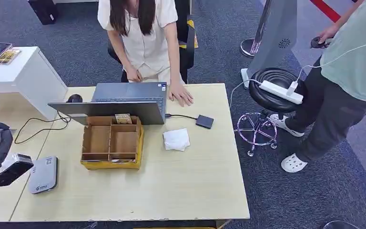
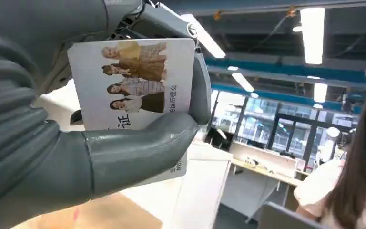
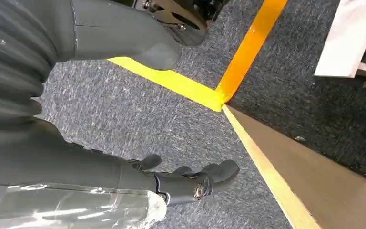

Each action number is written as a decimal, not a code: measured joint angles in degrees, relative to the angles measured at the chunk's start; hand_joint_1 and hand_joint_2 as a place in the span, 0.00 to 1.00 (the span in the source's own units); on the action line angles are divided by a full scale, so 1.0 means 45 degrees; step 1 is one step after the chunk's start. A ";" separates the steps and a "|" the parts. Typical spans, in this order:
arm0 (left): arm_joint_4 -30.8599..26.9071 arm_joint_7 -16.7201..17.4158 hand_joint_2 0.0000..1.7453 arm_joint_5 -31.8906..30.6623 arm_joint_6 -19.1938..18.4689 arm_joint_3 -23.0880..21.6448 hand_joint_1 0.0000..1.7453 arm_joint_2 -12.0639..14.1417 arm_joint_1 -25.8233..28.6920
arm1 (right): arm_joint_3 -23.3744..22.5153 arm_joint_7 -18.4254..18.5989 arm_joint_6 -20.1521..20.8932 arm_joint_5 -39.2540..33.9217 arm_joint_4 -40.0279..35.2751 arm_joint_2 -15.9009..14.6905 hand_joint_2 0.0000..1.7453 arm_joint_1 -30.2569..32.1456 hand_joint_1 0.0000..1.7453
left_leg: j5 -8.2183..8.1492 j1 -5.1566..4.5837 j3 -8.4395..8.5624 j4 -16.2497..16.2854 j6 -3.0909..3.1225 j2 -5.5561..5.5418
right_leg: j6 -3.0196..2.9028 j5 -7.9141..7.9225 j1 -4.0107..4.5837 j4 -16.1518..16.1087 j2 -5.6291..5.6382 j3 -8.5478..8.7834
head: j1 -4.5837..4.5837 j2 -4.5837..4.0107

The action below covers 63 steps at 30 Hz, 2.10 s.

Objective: Pass the card to the sensor for recognition and then transmit it.

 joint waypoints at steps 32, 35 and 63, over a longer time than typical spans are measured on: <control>0.2680 0.2637 1.00 0.5470 0.0174 0.0909 1.00 -0.2685 -0.2521 | -0.0627 0.0010 -0.0709 -0.0044 0.0194 0.0252 1.00 0.0172 0.00 | 0.0000 0.0000 -0.0004 0.0002 0.0000 0.0006 | 0.0000 0.0002 0.0000 0.0000 0.0010 -0.0007 | 0.0005 0.0000; 0.2914 0.2787 1.00 0.3823 0.0777 0.0826 1.00 -0.2614 -0.2522 | -0.0627 0.0010 -0.0694 0.0019 0.0194 0.0253 1.00 0.0179 0.00 | 0.0001 0.0000 -0.0004 0.0002 0.0000 0.0006 | 0.0000 0.0002 0.0000 0.0000 0.0009 -0.0007 | 0.0005 0.0000; 0.5921 0.4094 1.00 0.2947 0.0063 0.1559 1.00 -0.2112 -0.2727 | -0.0816 0.0044 -0.0699 0.0262 0.0204 0.0316 1.00 0.0181 0.00 | 0.0001 0.0001 -0.0007 0.0002 0.0000 0.0007 | 0.0000 0.0002 0.0001 0.0002 0.0011 -0.0007 | 0.0000 0.0000</control>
